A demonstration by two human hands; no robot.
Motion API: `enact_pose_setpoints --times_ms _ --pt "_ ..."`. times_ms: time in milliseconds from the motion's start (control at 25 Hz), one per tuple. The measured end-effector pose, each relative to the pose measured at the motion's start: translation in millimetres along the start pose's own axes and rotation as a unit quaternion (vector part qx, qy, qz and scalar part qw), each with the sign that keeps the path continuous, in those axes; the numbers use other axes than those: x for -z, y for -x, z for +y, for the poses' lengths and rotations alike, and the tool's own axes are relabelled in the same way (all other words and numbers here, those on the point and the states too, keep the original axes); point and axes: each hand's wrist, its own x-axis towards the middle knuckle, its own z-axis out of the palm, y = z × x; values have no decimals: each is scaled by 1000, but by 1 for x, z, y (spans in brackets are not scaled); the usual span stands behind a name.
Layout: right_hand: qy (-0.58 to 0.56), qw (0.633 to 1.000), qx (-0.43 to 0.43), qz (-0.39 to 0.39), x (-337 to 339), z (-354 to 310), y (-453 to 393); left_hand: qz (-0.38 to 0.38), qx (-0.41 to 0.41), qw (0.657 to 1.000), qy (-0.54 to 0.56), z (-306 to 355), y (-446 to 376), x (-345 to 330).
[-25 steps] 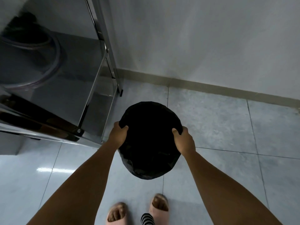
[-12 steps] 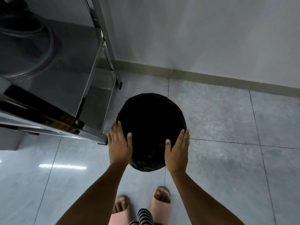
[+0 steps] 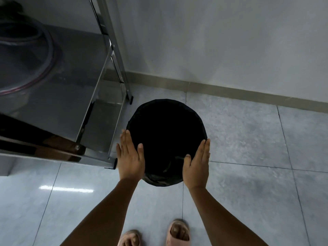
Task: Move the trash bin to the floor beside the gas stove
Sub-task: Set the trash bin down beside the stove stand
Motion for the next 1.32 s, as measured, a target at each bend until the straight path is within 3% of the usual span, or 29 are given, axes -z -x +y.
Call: enact_pose_setpoints --times_ms 200,560,640,880,1040,1320 --pt "7 1000 -7 3 -4 -13 -31 -13 -1 1000 3 11 -34 0" --pt "29 999 22 23 0 -30 -62 42 1 998 40 27 -55 7" --pt "19 1000 15 10 -21 -34 -143 47 1 997 53 53 -128 -21" --pt "14 999 36 28 -19 -44 -167 71 -8 995 65 63 -149 -16" --pt "11 1000 16 -15 -15 -48 -178 45 -10 999 -5 63 -166 -16" --pt "74 986 37 -142 49 -75 -181 -90 18 988 -123 95 -156 41"
